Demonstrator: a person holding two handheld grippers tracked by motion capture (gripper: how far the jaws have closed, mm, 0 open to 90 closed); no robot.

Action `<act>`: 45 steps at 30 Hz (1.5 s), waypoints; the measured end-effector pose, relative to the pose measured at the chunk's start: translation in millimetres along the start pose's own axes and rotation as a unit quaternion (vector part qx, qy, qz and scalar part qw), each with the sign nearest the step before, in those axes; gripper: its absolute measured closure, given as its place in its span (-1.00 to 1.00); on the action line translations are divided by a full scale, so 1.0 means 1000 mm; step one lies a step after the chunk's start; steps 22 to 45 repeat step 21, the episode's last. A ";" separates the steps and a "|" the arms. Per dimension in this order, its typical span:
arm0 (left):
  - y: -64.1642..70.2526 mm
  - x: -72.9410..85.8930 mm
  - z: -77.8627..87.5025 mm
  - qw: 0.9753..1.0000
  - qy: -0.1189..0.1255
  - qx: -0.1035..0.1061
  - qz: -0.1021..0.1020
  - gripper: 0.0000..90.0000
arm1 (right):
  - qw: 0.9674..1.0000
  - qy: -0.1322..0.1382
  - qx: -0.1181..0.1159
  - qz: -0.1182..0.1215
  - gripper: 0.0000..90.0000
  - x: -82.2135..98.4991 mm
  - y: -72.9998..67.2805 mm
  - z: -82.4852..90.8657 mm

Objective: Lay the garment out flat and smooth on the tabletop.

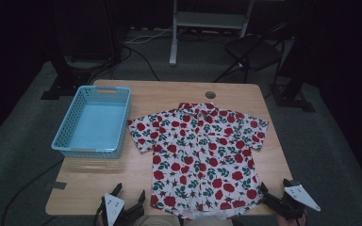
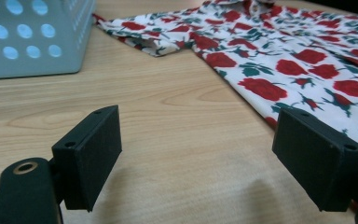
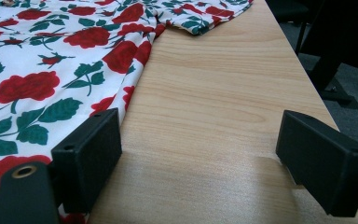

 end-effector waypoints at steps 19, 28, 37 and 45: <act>-0.002 -0.001 -0.007 0.999 -0.018 -0.029 -0.012 -0.72 | 1.000 0.004 0.005 0.003 -0.70 0.000 -0.001 -0.001; -0.002 -0.001 -0.007 0.999 -0.019 -0.030 -0.011 -0.72 | 1.000 0.003 0.004 0.002 -0.70 0.000 -0.001 -0.001; -0.002 -0.001 -0.007 0.999 -0.019 -0.030 -0.011 -0.72 | 1.000 0.003 0.004 0.002 -0.70 0.000 -0.001 -0.001; -0.002 -0.001 -0.007 0.999 -0.019 -0.030 -0.011 -0.72 | 1.000 0.003 0.004 0.002 -0.70 0.000 -0.001 -0.001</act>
Point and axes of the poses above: each handheld gripper's, and its own axes: z roughly backward along the jaws, x roughly out of its underside, y roughly to its right, the point moved 3 cm from there along -z, roughly forward along the jaws, and after that the axes turned 14 degrees about x, right-handed, at the moved point
